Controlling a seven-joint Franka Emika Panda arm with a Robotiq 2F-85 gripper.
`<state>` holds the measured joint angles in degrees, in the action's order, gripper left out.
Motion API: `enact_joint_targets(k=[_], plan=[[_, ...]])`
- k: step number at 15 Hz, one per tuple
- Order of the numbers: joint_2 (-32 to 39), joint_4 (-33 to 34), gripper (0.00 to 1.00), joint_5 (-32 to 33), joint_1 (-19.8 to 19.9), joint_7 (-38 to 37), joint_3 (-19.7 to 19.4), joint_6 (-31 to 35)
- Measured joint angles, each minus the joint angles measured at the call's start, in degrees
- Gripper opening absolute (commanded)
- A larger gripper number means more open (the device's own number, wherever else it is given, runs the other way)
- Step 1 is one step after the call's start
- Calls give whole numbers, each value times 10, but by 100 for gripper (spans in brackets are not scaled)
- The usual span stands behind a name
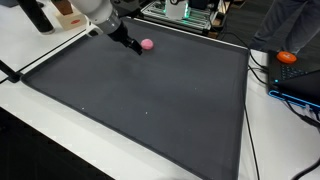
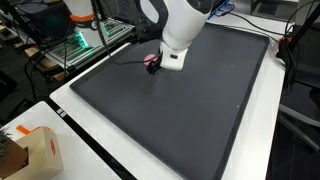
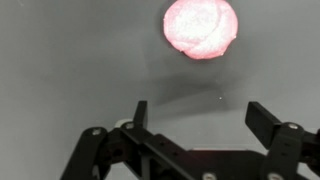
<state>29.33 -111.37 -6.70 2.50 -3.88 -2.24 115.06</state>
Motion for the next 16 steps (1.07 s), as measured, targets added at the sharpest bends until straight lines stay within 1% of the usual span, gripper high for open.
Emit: enact_joint_targets(k=[5, 9, 16], plan=[[7, 17, 100, 33, -23, 77, 33, -19], [13, 19, 100, 66, -50, 126, 58, -34], [13, 4, 100, 150, -91, 210, 91, -46]])
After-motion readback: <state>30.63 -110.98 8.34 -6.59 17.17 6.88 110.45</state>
